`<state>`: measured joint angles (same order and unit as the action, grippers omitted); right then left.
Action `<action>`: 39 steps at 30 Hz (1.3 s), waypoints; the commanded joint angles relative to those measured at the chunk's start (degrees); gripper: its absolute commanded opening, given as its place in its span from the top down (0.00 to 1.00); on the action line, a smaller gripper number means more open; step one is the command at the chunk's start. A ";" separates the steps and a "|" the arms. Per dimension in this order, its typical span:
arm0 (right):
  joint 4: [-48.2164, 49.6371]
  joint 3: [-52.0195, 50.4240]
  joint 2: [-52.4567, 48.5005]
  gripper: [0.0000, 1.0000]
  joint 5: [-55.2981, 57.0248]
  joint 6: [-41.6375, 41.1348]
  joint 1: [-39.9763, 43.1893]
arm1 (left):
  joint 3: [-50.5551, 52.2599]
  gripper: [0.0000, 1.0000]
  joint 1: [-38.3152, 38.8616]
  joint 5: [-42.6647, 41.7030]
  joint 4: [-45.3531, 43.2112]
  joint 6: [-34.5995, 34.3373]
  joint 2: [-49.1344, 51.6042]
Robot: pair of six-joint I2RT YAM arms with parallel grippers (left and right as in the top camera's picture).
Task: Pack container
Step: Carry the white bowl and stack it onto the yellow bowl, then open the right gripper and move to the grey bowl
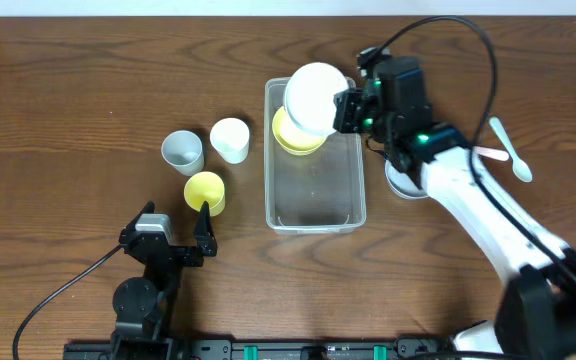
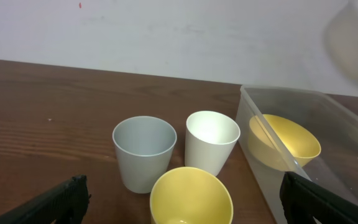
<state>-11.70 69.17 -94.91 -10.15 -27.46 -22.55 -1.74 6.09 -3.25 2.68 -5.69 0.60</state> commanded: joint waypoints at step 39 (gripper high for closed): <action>-10.34 15.28 -12.85 0.27 -1.97 5.40 -4.04 | 1.51 0.02 -0.28 -0.20 1.07 0.79 -0.31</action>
<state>-18.52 77.56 -108.40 -9.87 -25.91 -26.06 -1.74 6.09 -3.25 2.68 -5.72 0.58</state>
